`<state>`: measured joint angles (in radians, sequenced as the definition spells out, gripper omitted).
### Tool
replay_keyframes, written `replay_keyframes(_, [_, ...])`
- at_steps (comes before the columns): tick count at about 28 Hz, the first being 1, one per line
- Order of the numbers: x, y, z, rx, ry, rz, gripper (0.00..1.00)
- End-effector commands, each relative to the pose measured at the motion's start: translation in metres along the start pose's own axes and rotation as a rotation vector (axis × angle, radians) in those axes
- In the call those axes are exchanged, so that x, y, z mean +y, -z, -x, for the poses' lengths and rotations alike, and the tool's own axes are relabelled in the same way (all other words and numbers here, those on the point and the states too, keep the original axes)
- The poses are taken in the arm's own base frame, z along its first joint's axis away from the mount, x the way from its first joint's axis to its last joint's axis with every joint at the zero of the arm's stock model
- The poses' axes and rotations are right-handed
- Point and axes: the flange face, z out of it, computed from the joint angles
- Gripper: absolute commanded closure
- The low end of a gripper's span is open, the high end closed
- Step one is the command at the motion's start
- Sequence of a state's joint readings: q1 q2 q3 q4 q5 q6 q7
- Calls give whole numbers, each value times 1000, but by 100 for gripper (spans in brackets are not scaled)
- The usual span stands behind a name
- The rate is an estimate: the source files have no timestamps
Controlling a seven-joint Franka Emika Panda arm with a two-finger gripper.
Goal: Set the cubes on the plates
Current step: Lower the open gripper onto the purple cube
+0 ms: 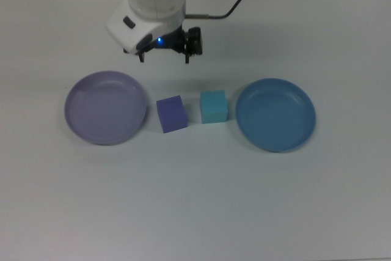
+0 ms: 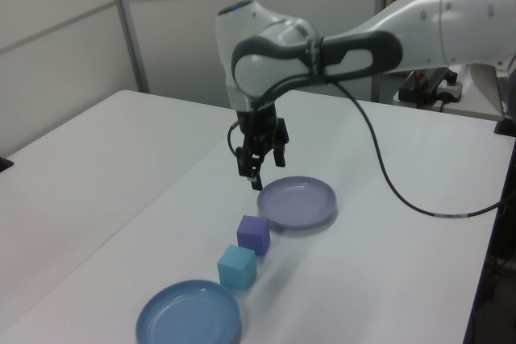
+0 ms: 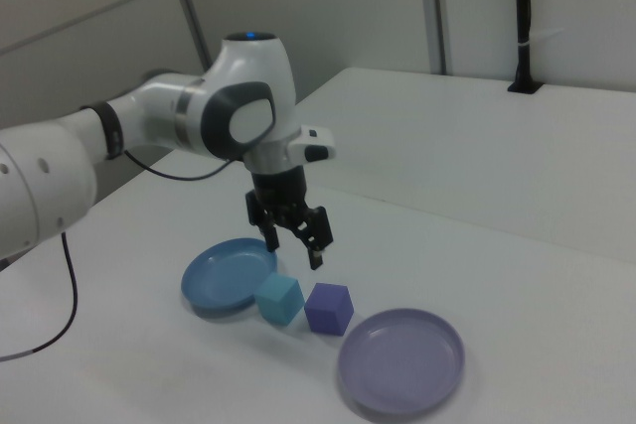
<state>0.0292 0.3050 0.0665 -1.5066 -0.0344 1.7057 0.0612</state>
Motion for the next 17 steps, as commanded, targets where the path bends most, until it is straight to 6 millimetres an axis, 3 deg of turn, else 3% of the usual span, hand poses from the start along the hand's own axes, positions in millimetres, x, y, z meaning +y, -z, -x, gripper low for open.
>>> replay_keyframes(1, [-1,-34,-18,6,44,75,0])
replay_keyframes(5, [-11,-78,-32,-37,90,152,0])
replay_keyframes(8, [-13,-98,-41,-24,96,155,0])
replay_keyframes(9, [-14,-116,-44,-28,105,159,0])
replay_keyframes(14, [-20,-141,-48,-14,139,191,0])
replay_keyframes(17, [-24,-142,-48,-10,146,191,0])
